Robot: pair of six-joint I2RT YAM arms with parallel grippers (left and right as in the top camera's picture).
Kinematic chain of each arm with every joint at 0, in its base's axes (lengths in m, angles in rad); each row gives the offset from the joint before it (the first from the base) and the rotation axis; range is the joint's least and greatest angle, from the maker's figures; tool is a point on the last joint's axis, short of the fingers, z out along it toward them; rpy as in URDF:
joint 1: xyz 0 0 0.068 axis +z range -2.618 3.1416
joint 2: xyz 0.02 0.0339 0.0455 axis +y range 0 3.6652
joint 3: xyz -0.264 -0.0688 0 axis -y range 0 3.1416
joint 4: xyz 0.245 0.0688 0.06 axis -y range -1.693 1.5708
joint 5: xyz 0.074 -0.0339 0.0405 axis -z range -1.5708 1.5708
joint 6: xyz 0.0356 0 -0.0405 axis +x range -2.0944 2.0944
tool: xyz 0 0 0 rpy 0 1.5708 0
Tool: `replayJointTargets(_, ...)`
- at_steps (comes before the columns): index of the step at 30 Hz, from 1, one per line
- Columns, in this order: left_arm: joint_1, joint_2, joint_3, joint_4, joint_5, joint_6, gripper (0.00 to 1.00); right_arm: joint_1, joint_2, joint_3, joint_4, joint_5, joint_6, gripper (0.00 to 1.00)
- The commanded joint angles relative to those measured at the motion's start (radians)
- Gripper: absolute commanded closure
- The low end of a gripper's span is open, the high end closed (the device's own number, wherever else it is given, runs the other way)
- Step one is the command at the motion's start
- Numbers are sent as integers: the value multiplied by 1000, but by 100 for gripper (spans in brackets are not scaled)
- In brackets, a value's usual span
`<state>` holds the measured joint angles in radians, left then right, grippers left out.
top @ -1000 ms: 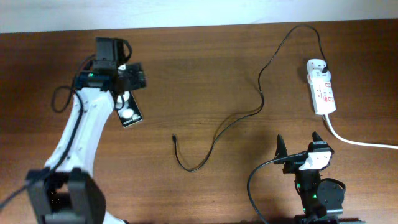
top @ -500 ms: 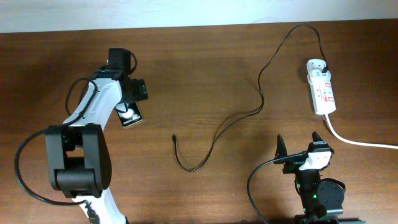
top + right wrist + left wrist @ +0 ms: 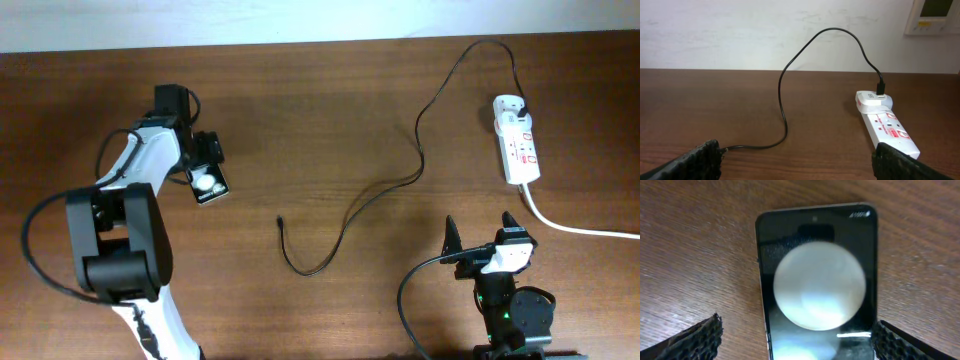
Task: Plug charger to phone and switch on socket
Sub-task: 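Move the left gripper forward over the black Galaxy phone, then lower the left gripper and grasp the phone by its sides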
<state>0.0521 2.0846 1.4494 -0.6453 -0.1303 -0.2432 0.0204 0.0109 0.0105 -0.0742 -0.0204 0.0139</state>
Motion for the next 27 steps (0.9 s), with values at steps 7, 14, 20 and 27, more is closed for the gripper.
replayJointTargets(7, 3, 42, -5, 6, 10, 12, 1, 6, -7, -5, -4, -9, -6, 1)
replayJointTargets(14, 3, 42, -5, 13, 10, 13, 1, 6, -7, -5, -4, -10, -6, 1)
replayJointTargets(20, 3, 42, -5, 13, 10, 13, 1, 6, -7, -5, -4, -10, -6, 1)
replayJointTargets(27, 3, 42, -5, 4, 10, 12, 1, 6, -7, -5, -4, -10, -6, 2)
